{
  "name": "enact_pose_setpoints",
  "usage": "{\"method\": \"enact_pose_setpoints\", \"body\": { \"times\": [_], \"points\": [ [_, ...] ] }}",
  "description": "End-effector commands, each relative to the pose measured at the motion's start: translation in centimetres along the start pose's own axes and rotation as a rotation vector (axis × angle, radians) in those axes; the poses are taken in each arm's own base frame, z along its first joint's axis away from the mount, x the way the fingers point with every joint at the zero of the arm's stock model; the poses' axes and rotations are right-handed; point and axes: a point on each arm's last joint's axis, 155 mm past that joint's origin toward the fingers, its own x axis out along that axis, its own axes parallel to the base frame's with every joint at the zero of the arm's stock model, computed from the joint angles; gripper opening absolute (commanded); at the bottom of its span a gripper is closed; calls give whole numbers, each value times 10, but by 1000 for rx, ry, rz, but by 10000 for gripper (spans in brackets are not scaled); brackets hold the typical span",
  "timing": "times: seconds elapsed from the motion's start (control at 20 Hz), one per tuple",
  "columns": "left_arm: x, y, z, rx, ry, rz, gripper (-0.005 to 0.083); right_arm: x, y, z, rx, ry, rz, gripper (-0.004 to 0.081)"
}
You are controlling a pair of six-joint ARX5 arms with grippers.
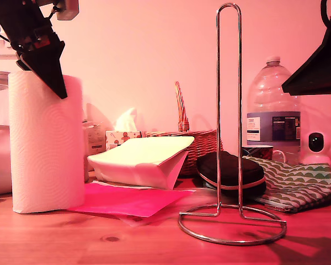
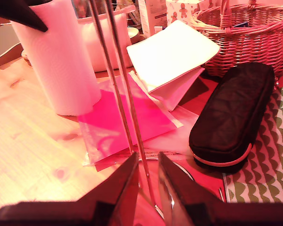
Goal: Insert the paper towel roll into the metallic stand.
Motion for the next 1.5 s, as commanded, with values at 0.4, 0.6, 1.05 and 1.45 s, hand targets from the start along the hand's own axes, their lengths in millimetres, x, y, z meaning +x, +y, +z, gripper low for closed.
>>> {"method": "enact_pose_setpoints", "body": {
  "times": [0.4, 0.6, 1.05, 1.45],
  "points": [
    [4, -7, -13, -11, 73, -37, -24, 1, 3, -4, -6, 5, 13, 104],
    [-18, -8, -2, -2, 73, -39, -24, 4, 10, -1, -28, -9, 52, 107],
    [-48, -13, 30, 48, 15, -17, -24, 29, 8, -25, -61, 68, 92, 222],
    [-64, -10, 51, 70, -41, 14, -24, 52, 2, -41, -145, 90, 109, 221]
  ]
}}
